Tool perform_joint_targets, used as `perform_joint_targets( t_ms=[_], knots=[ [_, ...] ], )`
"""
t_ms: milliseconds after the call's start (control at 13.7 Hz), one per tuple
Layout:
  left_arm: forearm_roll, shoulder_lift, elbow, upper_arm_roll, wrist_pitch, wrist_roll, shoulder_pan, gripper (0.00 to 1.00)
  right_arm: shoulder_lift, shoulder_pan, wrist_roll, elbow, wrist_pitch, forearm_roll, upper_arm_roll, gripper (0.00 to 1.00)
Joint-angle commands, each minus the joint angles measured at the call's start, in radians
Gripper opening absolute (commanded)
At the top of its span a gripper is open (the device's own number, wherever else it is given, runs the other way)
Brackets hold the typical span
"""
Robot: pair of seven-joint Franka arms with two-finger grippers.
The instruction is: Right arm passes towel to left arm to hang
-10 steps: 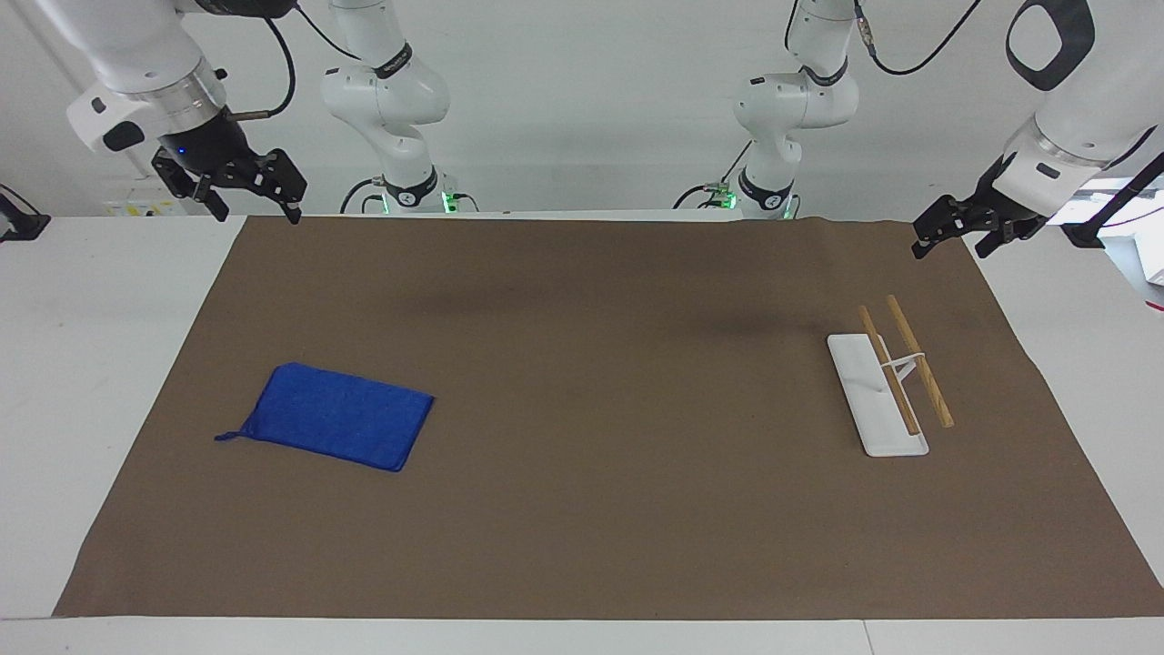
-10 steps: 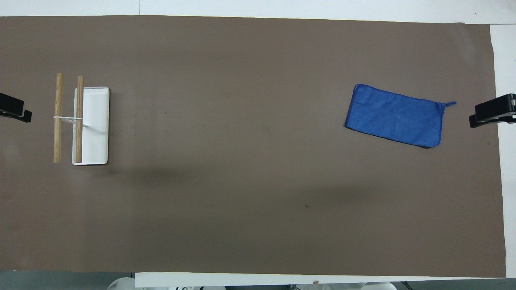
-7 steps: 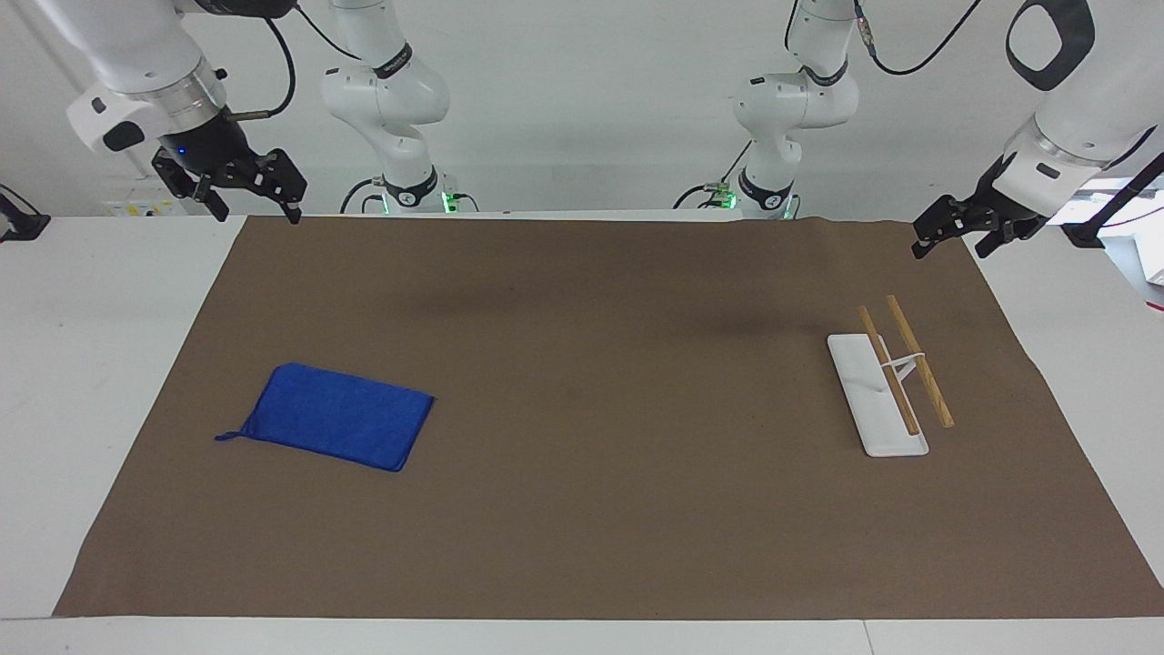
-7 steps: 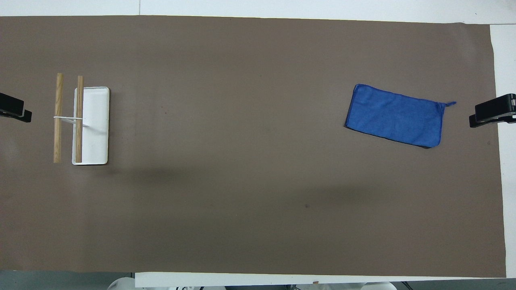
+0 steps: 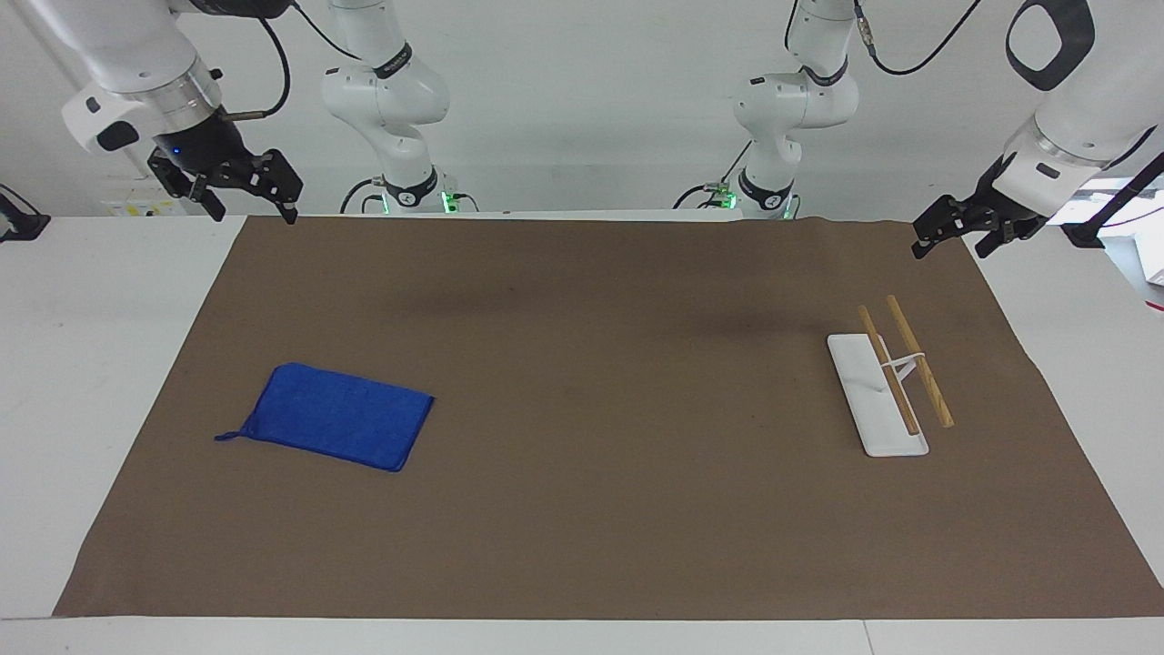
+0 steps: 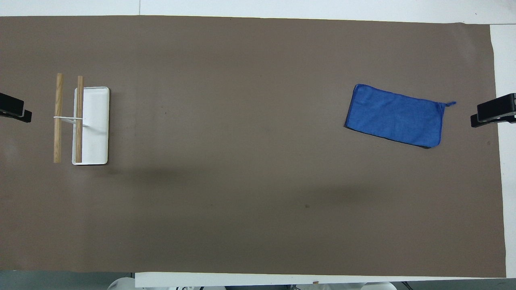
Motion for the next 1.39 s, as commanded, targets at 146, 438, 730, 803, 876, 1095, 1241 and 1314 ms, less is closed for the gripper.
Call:
perform_joint_targets(
  t_ms=[146, 438, 730, 803, 876, 1095, 1241, 1314],
  knots=[
    [0.018, -0.024, -0.032, -0.014, 0.015, 0.006, 0.014, 1.0, 0.067, -0.017, 0.023, -0.157, 0.256, 0.021, 0.001, 1.0],
    [0.018, -0.024, -0.032, -0.013, 0.011, 0.006, 0.014, 1.0, 0.267, -0.015, 0.096, -0.248, 0.564, 0.021, 0.001, 0.94],
    [0.018, -0.024, -0.034, -0.007, 0.02, 0.006, 0.014, 1.0, 0.282, -0.006, 0.215, -0.378, 0.68, 0.02, 0.001, 0.93],
    [0.018, -0.022, -0.032, -0.007, 0.022, 0.004, 0.014, 1.0, 0.278, -0.009, 0.208, -0.401, 0.709, 0.02, 0.001, 0.93],
    [0.019, -0.024, -0.035, -0.007, 0.02, -0.005, 0.015, 1.0, 0.275, -0.015, 0.154, -0.439, 0.778, 0.02, 0.001, 0.93],
    [0.019, -0.028, -0.043, -0.005, 0.012, -0.038, 0.015, 1.0, 0.276, 0.021, 0.1, -0.519, 0.823, 0.02, 0.002, 0.97],
    [0.019, -0.028, -0.043, -0.007, 0.014, -0.055, 0.015, 1.0, 0.271, 0.026, 0.036, -0.548, 0.824, 0.02, 0.002, 0.97],
    [0.019, -0.03, -0.043, -0.007, 0.015, -0.058, 0.015, 1.0, 0.273, 0.016, -0.013, -0.551, 0.829, 0.02, 0.002, 0.97]
  ],
)
